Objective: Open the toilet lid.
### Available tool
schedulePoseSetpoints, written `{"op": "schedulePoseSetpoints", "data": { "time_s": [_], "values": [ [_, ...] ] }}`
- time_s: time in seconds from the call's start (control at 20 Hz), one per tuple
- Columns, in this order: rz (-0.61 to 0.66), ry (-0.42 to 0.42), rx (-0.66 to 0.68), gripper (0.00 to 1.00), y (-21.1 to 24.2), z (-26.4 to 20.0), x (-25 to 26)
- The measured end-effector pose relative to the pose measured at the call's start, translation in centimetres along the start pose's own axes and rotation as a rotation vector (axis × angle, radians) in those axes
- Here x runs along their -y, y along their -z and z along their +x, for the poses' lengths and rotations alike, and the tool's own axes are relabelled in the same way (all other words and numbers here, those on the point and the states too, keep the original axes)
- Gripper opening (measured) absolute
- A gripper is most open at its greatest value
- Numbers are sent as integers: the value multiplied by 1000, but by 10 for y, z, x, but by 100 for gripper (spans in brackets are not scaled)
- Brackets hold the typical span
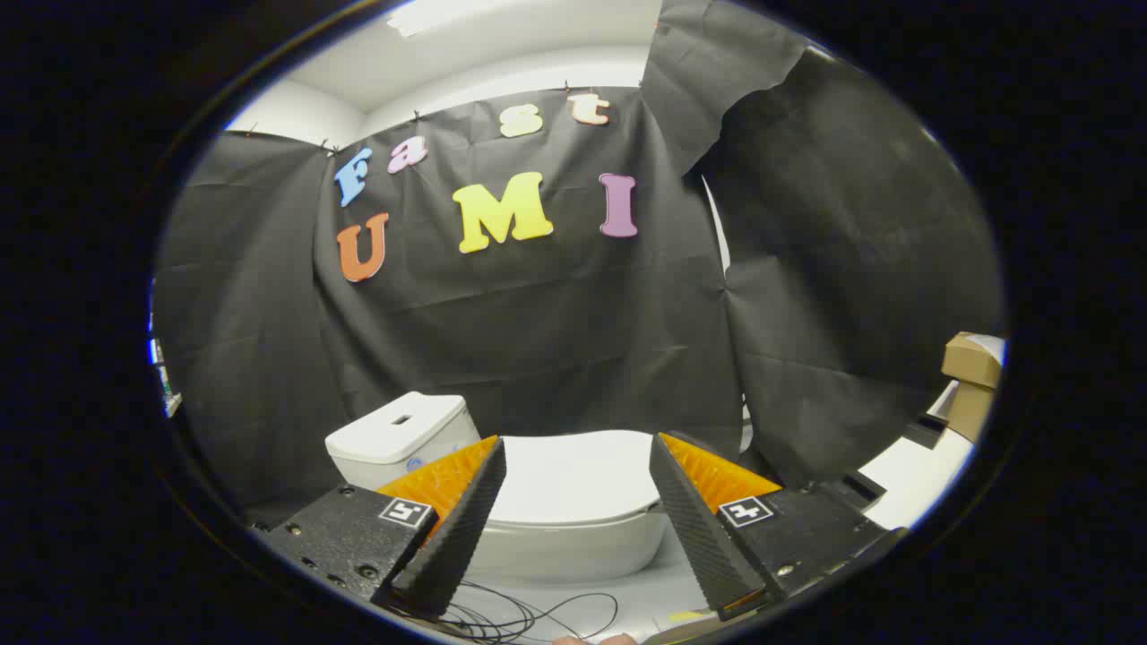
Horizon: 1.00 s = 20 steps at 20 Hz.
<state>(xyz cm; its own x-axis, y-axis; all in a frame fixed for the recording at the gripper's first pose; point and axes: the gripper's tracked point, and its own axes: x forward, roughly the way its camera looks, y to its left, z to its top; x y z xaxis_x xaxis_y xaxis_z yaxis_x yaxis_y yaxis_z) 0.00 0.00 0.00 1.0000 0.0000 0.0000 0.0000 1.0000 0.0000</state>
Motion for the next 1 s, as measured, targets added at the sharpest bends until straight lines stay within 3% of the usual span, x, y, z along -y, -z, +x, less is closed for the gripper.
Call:
{"op": "schedulePoseSetpoints", "data": {
  "time_s": [1.0],
  "values": [
    [-44, 35, -60, 100, 21, 12, 2]
  ]
}}
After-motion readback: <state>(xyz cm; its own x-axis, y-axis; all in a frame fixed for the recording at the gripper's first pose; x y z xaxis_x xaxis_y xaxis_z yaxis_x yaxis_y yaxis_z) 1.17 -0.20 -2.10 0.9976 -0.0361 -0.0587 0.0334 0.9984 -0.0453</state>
